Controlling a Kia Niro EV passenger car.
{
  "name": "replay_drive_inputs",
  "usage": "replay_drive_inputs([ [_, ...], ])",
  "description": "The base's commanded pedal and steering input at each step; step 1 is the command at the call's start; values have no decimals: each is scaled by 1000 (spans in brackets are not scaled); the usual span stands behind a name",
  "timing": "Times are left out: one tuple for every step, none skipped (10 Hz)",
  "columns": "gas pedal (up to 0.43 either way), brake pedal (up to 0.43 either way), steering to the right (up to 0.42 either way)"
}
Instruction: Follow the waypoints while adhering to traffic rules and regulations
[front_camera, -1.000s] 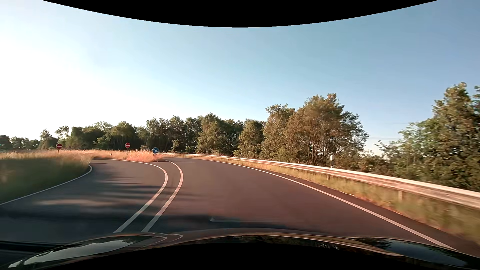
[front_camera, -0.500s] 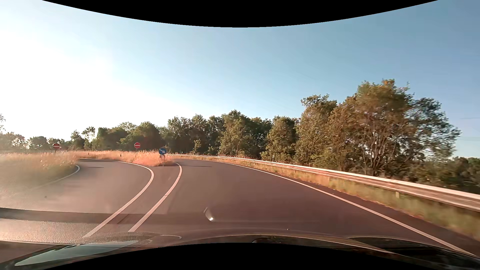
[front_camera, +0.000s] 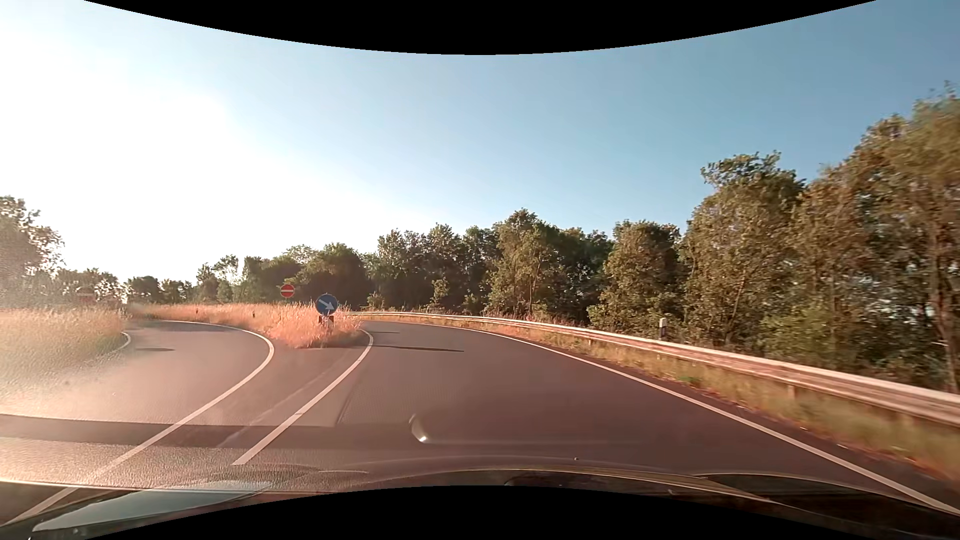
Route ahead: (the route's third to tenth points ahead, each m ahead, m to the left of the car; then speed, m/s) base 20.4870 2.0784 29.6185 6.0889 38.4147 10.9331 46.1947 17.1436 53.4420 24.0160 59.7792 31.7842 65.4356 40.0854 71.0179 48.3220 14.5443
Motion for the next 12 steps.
replay_drive_inputs([
  [260,0,-83],
  [260,0,-82],
  [260,0,-81],
  [260,0,-81],
  [260,0,-81],
  [260,0,-80],
  [260,0,-78],
  [260,0,-78],
  [260,0,-78],
  [260,0,-78],
  [260,0,-78],
  [260,0,-78],
])
